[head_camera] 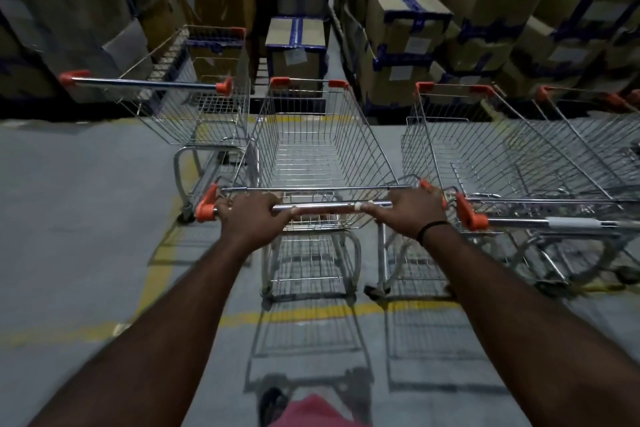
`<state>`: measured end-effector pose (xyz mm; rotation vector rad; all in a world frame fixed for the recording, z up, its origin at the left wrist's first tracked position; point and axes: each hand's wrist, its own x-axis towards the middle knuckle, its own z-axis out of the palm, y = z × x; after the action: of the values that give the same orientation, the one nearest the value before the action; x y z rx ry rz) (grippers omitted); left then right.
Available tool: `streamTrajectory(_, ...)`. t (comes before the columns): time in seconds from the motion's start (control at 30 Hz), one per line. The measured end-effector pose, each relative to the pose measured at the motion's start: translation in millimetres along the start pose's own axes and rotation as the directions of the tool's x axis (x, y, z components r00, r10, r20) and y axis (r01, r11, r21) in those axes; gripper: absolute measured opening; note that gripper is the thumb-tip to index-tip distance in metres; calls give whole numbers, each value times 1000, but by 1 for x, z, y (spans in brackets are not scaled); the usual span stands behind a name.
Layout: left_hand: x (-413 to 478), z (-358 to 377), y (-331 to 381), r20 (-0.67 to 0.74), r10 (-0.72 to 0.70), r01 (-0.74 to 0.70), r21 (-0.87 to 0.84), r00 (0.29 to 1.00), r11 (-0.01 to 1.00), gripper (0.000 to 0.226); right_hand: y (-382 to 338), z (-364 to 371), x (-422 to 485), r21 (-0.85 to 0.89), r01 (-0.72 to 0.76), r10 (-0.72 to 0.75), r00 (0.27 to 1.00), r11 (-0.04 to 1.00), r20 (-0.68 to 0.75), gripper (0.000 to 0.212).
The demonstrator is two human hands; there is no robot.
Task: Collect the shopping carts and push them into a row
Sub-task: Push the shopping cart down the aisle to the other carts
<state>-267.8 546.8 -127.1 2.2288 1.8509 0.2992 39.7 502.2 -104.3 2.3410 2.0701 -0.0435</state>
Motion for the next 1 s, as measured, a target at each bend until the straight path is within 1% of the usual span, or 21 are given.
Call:
streamTrajectory(0.1, -7, 7, 1, 3, -21, 21, -5, 1000, 1000, 79, 12, -1, -12, 7, 21, -21, 1000, 1000, -18, 90)
streamTrajectory(0.27, -29, 2, 9, 1, -28, 28, 43, 1000, 999, 64, 16, 0, -30, 27, 64, -63, 998, 998, -26, 74)
streamTrajectory(0.3, -33, 1, 11, -4, -28, 28, 53, 1000, 998, 62, 18, 0, -33, 23, 72, -71, 997, 997, -30, 74)
streamTrajectory(0.43, -46, 2, 21, -16, -50, 51, 73, 999, 996, 50, 26, -2, -41, -3, 85, -85, 995, 996, -42, 87)
streamTrajectory(0.5, -51, 3, 26, -12, -57, 57, 94, 998, 994, 48, 29, -2, -45, -11, 88, -88, 996, 996, -34, 88)
streamTrajectory(0.6, -57, 5, 28, -2, -75, 75, 110, 997, 991, 53, 31, -1, -50, 17, 103, -102, 994, 995, -44, 95)
streamTrajectory(0.73, -64, 6, 33, 17, -91, 89, 98, 996, 991, 64, 35, 0, -55, 35, 107, -106, 994, 994, -36, 93)
streamTrajectory(0.83, -69, 6, 33, 21, -93, 91, 89, 995, 992, 66, 36, 0, -58, 33, 114, -112, 993, 993, -45, 98)
streamTrajectory(1.0, -73, 6, 38, 6, -100, 100, 81, 995, 992, 67, 40, 0, -60, 32, 127, -125, 991, 991, -45, 88)
